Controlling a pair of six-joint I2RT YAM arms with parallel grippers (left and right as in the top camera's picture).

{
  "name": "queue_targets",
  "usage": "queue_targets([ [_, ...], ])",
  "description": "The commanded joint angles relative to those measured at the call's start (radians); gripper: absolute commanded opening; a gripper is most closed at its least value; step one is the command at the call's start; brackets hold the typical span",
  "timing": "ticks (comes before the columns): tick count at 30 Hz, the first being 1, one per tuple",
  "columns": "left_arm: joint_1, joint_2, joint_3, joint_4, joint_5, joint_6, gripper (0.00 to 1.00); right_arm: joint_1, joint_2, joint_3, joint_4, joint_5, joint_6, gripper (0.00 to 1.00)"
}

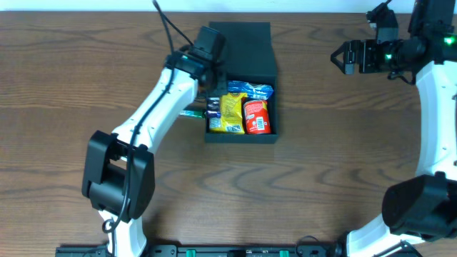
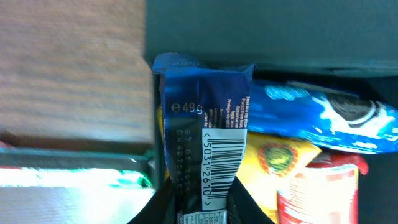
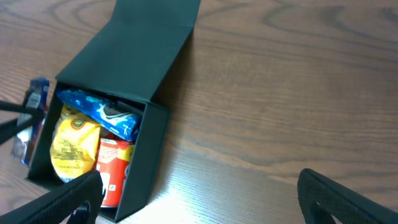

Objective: Pack container
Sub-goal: 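Carry the chocolate bar into the box and release it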

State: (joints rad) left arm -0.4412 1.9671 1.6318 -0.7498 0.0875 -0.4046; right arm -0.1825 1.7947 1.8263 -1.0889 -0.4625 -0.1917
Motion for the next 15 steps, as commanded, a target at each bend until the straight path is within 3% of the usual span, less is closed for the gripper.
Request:
queue_targets([
  [1, -0.030, -0.022, 0.018, -0.013, -0.071, -0.102, 0.19, -0.013, -0.016, 0.016, -0.005, -0.005, -0.023, 0.99],
  [11, -0.043, 0.029, 0.013, -0.025, -0.097, -0.098, 0.19, -0.013, -0.016, 0.016, -0.023, -0.005, -0.035, 0.99],
  [15, -0.043, 0.030, 0.013, -0.044, -0.101, -0.046, 0.20, -0.013, -0.016, 0.016, -0.030, -0.005, -0.034, 0.99],
])
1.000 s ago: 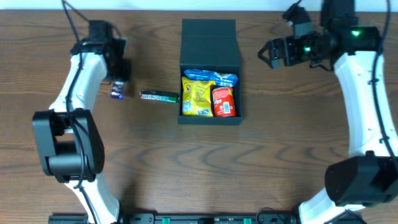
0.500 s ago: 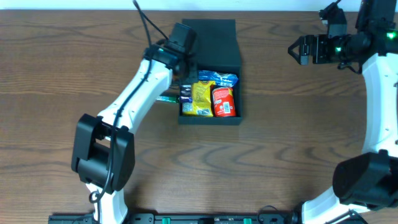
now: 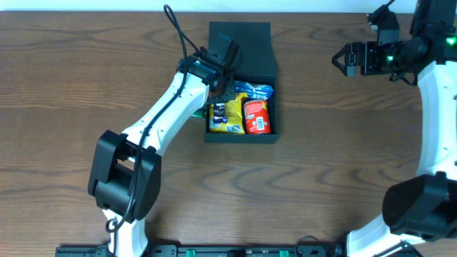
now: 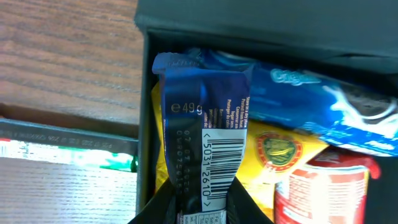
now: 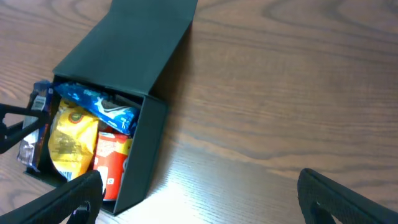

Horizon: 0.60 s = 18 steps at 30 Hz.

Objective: Pack container
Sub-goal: 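Carry the chocolate bar into the box and release it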

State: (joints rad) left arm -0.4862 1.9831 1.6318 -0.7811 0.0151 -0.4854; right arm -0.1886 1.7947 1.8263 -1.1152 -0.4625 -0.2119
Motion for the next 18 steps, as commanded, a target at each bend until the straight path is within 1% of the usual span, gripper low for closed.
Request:
queue_targets([
  [1, 0.002, 0.014, 0.013, -0.026, -0.025, 0.038, 0.19, -0.007, -0.016, 0.016, -0.004, -0.005, -0.014, 0.99],
  [4, 0.001, 0.024, 0.013, -0.049, -0.021, 0.056, 0.19, -0.007, -0.016, 0.016, -0.004, -0.006, -0.014, 0.99],
  [16, 0.001, 0.079, 0.007, -0.045, 0.003, 0.079, 0.19, -0.007, -0.016, 0.016, -0.008, -0.005, -0.014, 0.99],
  [18, 0.002, 0.083, 0.007, -0.046, 0.003, 0.082, 0.23, -0.007, -0.016, 0.016, -0.008, -0.006, -0.014, 0.99],
])
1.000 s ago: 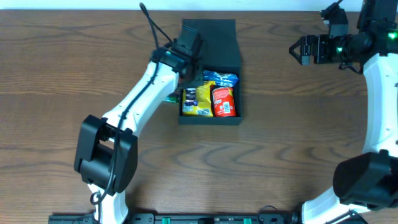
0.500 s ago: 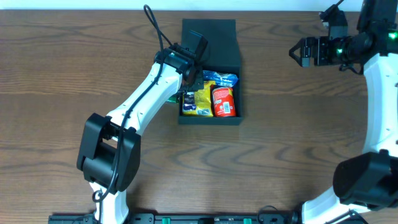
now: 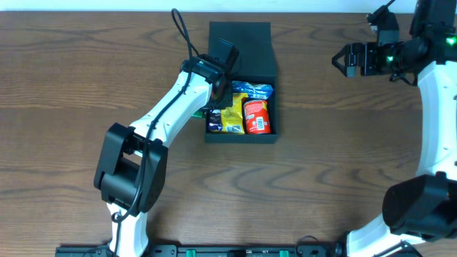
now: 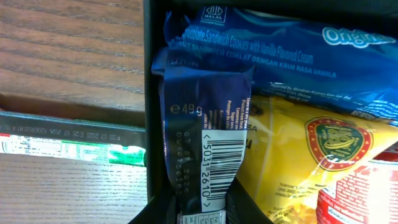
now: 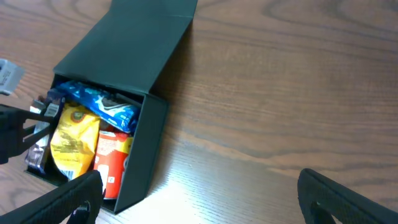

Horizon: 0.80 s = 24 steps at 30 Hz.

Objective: Pack container
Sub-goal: 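Carry the chocolate bar into the box and release it, then grasp the green-red snack bar on the table with the left gripper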

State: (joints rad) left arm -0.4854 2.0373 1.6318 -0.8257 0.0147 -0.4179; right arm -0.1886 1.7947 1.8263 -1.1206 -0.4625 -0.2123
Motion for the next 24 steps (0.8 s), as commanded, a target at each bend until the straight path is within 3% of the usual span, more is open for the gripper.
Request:
queue_targets([
  [1, 0.001, 0.029, 0.007, -0.001, 0.004, 0.014, 0.31, -0.007, -0.016, 0.016, -0.003, -0.005, -0.013, 0.99],
  [4, 0.001, 0.027, 0.010, 0.003, 0.010, 0.014, 0.62, -0.007, -0.016, 0.016, -0.003, -0.005, -0.013, 0.99],
  [13, 0.000, 0.008, 0.185, -0.082, 0.012, 0.041, 0.64, -0.007, -0.016, 0.016, -0.003, -0.005, -0.013, 0.99],
  [17, 0.000, -0.006, 0.264, -0.120, 0.012, 0.041, 0.54, -0.007, -0.016, 0.016, -0.003, -0.005, -0.013, 0.99],
  [22, 0.013, -0.016, 0.276, -0.162, -0.031, 0.040, 0.25, -0.007, -0.016, 0.016, -0.003, -0.005, -0.013, 0.99],
  [24, 0.032, -0.016, 0.267, -0.183, -0.055, 0.040, 0.24, -0.007, -0.016, 0.016, -0.005, -0.005, -0.013, 0.99],
])
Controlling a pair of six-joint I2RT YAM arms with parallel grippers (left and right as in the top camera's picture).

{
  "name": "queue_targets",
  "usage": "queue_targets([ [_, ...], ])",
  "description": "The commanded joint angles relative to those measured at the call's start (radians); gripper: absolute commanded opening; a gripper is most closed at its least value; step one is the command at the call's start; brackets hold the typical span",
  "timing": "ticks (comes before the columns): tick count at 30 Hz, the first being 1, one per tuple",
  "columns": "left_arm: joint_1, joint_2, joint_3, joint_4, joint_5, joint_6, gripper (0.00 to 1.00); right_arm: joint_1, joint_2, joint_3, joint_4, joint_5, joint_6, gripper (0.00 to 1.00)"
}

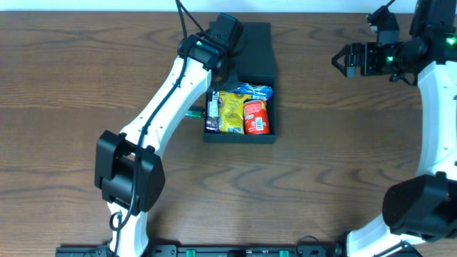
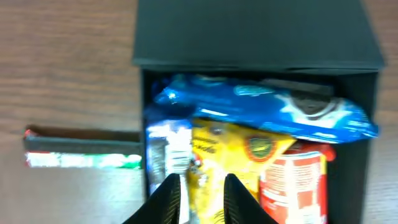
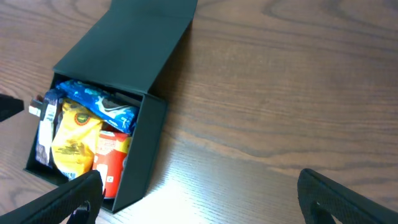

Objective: Pack container
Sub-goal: 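Grasp the green-red snack bar on the table with the left gripper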

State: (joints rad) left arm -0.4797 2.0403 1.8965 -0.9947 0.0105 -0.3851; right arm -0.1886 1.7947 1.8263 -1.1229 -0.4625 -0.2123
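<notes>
The black box (image 1: 275,107) lies open, its lid (image 1: 246,46) folded back. Inside are a light blue cookie packet (image 2: 267,112), a yellow packet (image 2: 230,155), a red packet (image 2: 292,183) and a dark blue packet (image 2: 166,149) standing against the left wall. My left gripper (image 2: 202,186) hovers open above the box with nothing between its fingers; overhead it (image 1: 218,68) is over the box's far left part. My right gripper (image 1: 343,58) stays wide open and empty at the far right, well away from the box (image 3: 140,162).
A flat green and white pack (image 2: 81,158) lies on the wood table just outside the box's left wall, also seen overhead (image 1: 193,113). Bare wood table (image 1: 343,164) stretches to the right and in front of the box.
My left gripper has let go of the dark blue packet, which now stands inside the box at its left wall. The gripper has opened and risen back towards the lid. The right arm has not moved.
My left gripper held the dark blue packet at the box's left edge, then over the box's left side, then low inside it beside the yellow packet. Now the packet rests in the box and the gripper is open above it. The right gripper stayed open throughout.
</notes>
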Motion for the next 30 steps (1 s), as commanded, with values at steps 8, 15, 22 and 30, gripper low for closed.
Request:
queue_targets([
  [8, 0.234, -0.019, -0.020, -0.053, -0.061, 0.150, 0.41, -0.007, -0.016, 0.016, -0.003, -0.005, -0.013, 0.99],
  [15, 0.351, -0.019, -0.114, -0.130, 0.041, -0.243, 0.41, -0.006, -0.016, 0.016, -0.007, -0.006, -0.012, 0.99],
  [22, 0.315, -0.018, -0.300, 0.010, 0.124, -0.760, 0.55, -0.006, -0.016, 0.016, -0.012, -0.006, -0.005, 0.99],
  [30, 0.247, -0.017, -0.366, 0.205, 0.110, -1.018, 0.48, -0.006, -0.016, 0.003, -0.030, -0.006, -0.005, 0.99],
])
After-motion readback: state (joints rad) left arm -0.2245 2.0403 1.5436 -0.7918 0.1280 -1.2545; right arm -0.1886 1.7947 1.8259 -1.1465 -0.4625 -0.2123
